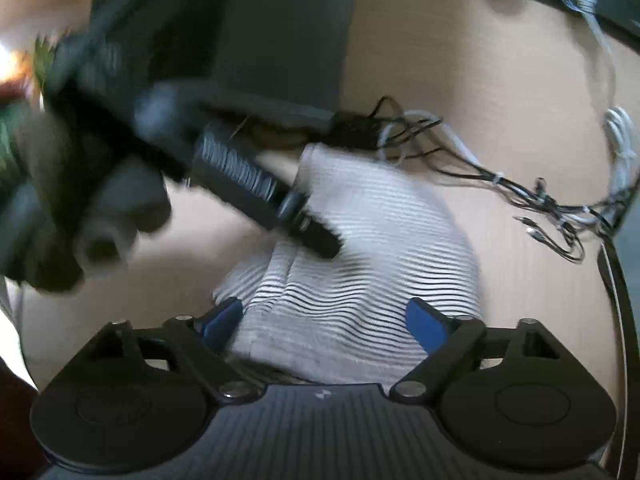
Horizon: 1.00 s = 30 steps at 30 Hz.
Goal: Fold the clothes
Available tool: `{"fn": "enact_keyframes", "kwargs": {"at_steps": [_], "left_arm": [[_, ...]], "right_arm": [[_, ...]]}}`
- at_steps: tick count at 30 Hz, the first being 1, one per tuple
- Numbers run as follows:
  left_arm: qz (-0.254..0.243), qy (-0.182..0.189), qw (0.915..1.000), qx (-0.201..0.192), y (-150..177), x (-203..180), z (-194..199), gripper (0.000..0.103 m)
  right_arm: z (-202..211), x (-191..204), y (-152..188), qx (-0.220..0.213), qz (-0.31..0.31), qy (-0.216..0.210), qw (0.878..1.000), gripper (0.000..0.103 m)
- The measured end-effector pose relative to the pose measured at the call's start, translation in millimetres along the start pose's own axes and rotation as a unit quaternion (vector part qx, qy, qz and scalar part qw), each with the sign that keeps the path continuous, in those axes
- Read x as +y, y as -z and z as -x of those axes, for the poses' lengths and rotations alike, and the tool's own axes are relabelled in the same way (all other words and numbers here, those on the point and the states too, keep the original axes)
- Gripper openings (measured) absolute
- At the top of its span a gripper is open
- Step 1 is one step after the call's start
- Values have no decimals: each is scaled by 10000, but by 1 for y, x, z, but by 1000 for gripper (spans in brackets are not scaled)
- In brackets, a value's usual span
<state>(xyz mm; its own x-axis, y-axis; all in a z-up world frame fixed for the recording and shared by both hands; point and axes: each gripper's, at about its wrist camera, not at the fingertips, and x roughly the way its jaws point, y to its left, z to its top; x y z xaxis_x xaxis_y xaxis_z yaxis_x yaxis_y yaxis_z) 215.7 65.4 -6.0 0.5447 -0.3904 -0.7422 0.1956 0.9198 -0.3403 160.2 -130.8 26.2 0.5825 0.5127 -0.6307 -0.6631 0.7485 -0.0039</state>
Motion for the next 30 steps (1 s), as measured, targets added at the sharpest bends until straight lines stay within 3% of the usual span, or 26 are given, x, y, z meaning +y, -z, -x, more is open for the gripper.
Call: {"fn": "enact_keyframes", "kwargs": {"at_steps": [3,6,8,13,18,24,26,30], "left_arm": [[-53,-30,10000,12,-1,2,-3,86],[1,-76,10000,14,3,4,-4,86],[37,-108,9999,15,5,6,-4,86],[-33,-215,9996,-180,9,2,12,85],[-40,-312,9986,-420,9,0,26,84],[384,-330,9974,-517,17,23,39,76],[528,-334,9965,-548,20,31,44,70],[758,-218,9956,-514,25,41,45,59]], "right_arm": [[9,-22,-3,-132,-438,273,9986,69],[-10,-33,8,223,-706,345,9967,70],[-20,-24,13,238,-303,535,9978,74],[-4,-23,-4,130,-193,382,9990,74],[9,12,-10,-173,435,500,9977,82],[-27,53,8,204,1421,605,9878,84],[-26,51,11,222,1618,770,9836,79],[-6,23,-4,56,925,842,9921,58]]}}
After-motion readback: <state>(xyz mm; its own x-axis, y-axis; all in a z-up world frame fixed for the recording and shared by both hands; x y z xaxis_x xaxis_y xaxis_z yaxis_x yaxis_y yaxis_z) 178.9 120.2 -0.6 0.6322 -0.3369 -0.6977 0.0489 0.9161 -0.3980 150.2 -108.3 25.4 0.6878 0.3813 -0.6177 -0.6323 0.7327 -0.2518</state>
